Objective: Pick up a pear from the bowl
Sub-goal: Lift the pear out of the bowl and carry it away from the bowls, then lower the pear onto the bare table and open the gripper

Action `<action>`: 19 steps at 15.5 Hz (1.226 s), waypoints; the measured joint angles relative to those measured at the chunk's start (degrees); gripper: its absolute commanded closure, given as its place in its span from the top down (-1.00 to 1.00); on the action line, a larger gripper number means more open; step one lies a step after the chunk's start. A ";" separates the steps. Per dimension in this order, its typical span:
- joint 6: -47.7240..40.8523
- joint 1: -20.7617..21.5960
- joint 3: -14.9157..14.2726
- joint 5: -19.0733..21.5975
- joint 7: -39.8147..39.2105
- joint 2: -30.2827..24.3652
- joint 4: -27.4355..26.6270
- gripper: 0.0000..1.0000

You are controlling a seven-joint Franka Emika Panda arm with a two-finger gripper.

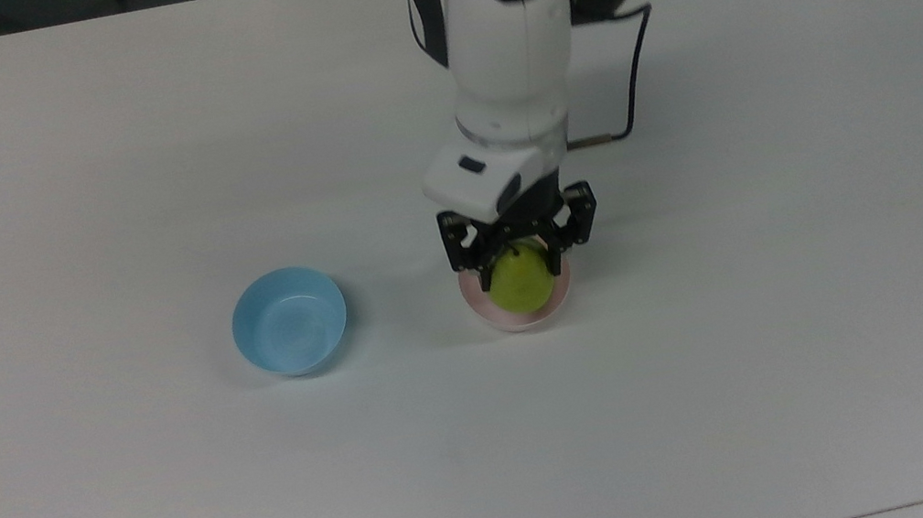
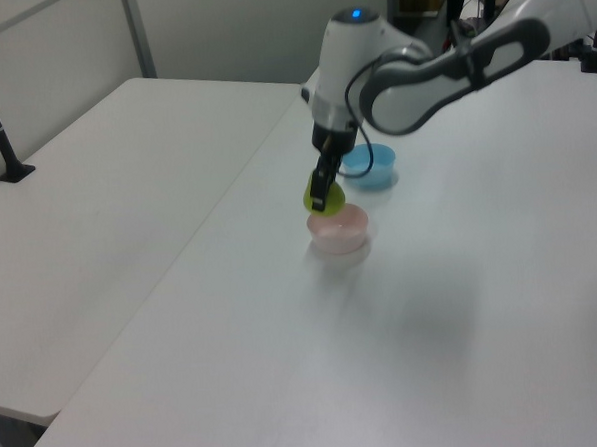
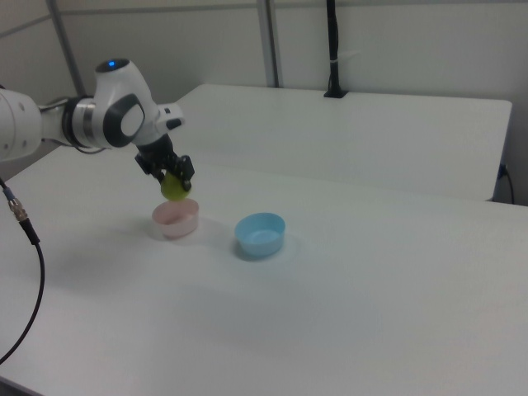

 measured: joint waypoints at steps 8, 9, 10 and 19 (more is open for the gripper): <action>-17.72 -16.85 7.37 0.00 -15.33 -18.83 -12.98 -0.53; -19.43 -18.82 8.44 -0.67 -17.39 -20.20 -14.55 -0.53; -20.80 -20.36 9.34 -2.13 -18.81 -21.10 -16.34 -0.53; -20.00 -21.35 10.85 -10.70 -19.74 -14.13 -21.74 -0.14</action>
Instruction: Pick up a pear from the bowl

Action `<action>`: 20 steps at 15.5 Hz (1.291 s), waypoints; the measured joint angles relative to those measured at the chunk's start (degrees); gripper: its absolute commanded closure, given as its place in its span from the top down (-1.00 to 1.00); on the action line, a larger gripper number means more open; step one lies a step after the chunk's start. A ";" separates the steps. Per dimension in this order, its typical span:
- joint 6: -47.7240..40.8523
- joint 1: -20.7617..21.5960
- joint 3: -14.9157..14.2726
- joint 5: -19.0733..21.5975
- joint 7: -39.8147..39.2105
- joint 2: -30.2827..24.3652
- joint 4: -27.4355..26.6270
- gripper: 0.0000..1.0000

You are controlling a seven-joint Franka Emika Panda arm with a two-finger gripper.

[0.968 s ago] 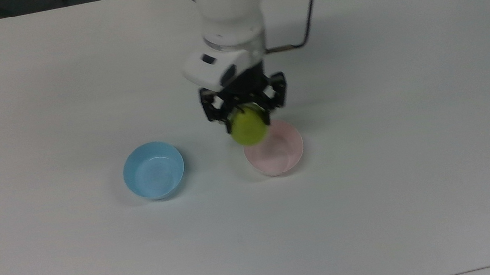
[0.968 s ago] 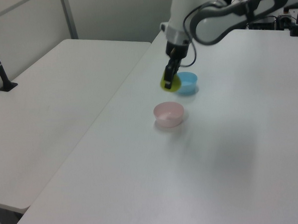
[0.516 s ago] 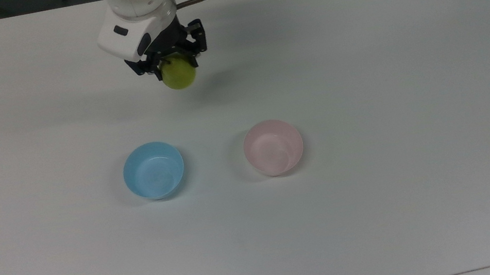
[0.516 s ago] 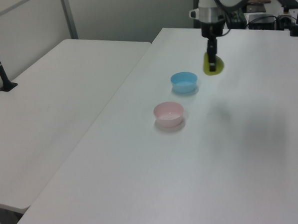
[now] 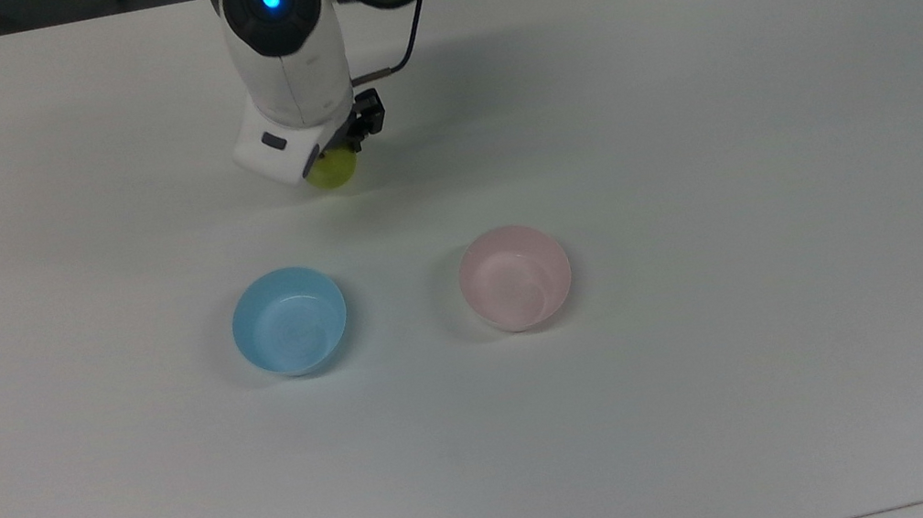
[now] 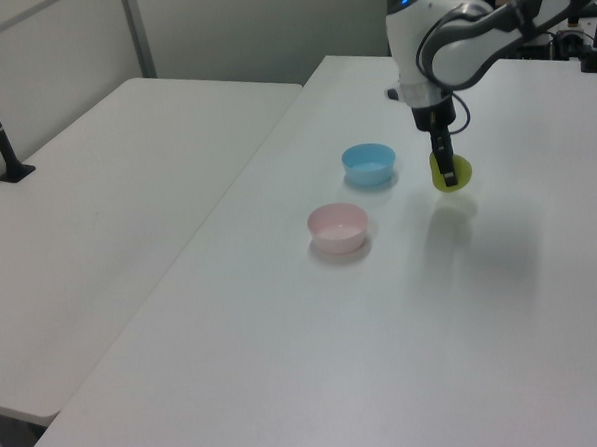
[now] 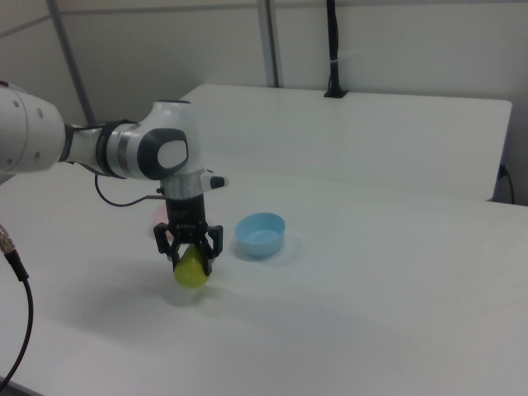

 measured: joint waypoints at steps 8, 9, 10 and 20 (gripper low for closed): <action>2.26 0.82 -0.61 -2.00 1.85 1.90 1.56 1.00; 2.26 0.81 -0.88 -2.00 2.79 1.71 2.50 1.00; 2.26 0.81 -1.05 -2.00 4.12 1.34 3.44 1.00; -10.46 2.13 -1.13 -1.99 18.46 -8.89 12.03 1.00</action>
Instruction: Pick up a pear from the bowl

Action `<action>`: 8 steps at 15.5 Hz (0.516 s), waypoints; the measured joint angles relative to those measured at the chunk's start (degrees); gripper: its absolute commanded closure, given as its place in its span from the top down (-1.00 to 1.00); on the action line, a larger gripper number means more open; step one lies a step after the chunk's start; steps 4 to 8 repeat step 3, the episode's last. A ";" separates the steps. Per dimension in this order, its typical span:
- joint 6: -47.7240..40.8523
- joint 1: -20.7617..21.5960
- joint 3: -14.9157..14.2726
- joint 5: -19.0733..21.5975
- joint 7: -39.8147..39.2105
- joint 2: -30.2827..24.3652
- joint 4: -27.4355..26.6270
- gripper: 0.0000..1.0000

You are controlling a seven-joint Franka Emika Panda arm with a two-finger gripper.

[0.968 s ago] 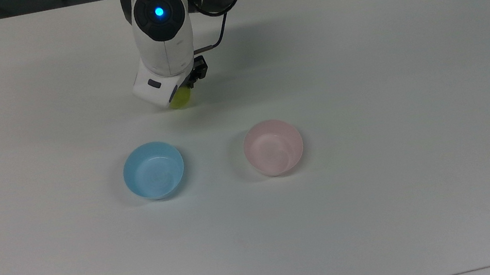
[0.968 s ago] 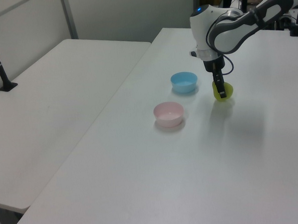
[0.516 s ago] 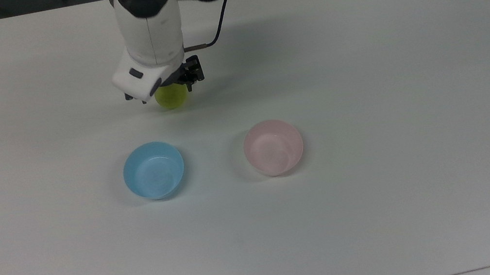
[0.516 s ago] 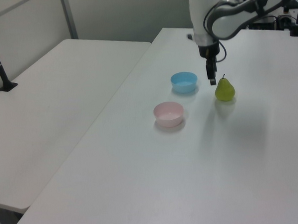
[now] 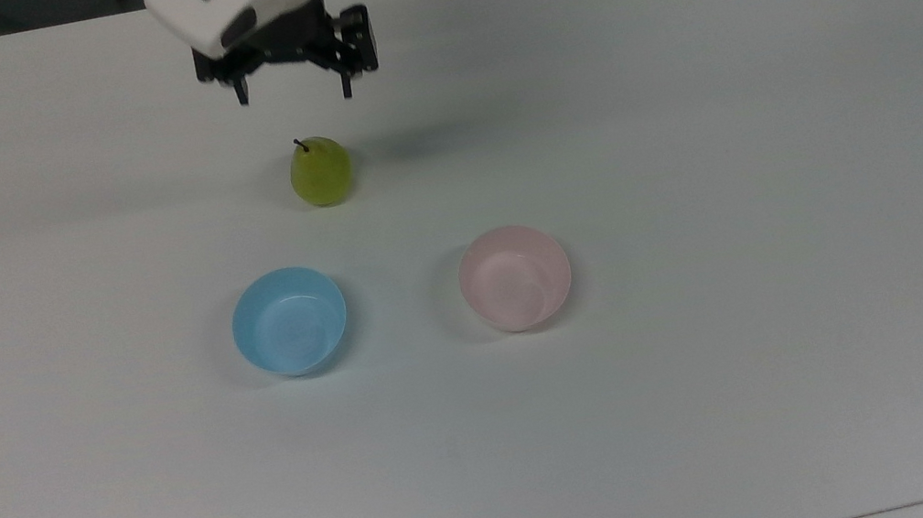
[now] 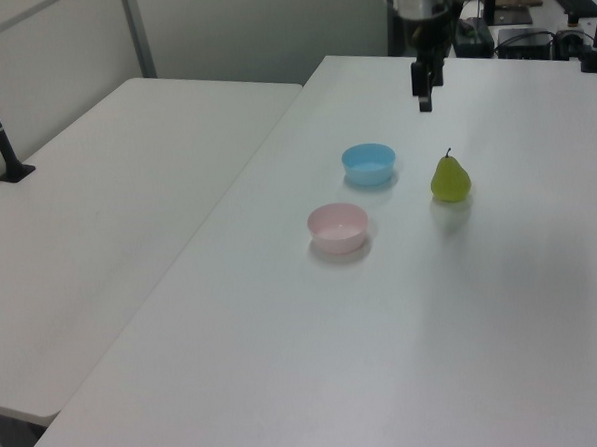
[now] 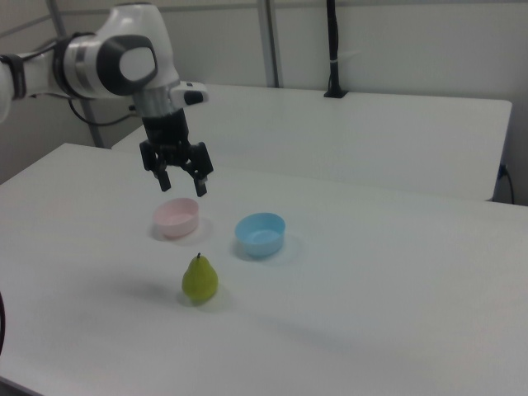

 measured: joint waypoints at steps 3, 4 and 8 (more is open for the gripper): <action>-0.92 -0.06 -0.12 0.00 1.37 -1.57 -0.05 1.00; -0.92 -0.06 -0.12 0.00 1.37 -1.57 -0.05 1.00; -0.92 -0.06 -0.12 0.00 1.37 -1.57 -0.05 1.00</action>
